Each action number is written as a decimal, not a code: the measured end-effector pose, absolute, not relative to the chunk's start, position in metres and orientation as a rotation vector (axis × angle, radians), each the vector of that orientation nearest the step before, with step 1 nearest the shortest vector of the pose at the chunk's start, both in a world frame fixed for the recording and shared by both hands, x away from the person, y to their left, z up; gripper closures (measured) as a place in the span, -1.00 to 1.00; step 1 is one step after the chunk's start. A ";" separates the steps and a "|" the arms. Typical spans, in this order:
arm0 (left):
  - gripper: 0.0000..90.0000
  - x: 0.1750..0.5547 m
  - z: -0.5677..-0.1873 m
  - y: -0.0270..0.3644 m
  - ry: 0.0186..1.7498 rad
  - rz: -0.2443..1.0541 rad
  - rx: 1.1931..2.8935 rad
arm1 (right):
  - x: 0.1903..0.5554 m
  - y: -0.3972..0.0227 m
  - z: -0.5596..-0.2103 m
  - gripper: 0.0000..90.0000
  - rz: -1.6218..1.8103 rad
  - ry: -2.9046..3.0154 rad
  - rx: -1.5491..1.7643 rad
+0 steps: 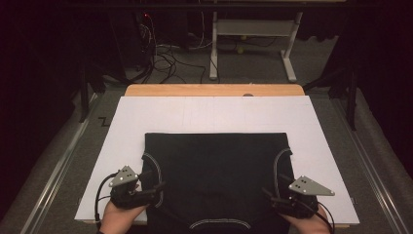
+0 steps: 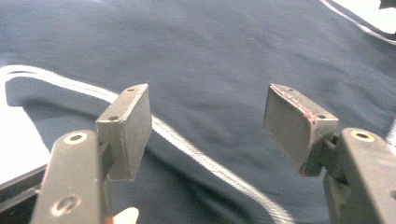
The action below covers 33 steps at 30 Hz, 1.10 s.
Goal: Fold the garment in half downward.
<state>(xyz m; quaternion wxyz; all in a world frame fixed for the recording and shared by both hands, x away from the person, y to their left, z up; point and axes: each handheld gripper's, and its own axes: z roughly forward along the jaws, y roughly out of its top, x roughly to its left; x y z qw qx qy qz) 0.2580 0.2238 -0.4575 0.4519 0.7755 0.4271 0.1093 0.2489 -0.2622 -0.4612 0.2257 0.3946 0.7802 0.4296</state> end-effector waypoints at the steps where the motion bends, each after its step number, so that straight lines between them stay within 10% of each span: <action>1: -0.43 0.261 -0.458 0.226 1.059 0.273 1.916 | 0.253 -0.265 -0.462 -0.49 1.182 2.141 1.102; 16: -1.00 0.312 -0.447 0.255 1.061 0.382 1.831 | 0.296 -0.283 -0.457 -1.00 1.153 1.989 1.231; 33: -1.00 0.353 -0.416 0.278 1.090 0.429 1.785 | 0.300 -0.217 -0.432 -1.00 1.251 2.026 1.068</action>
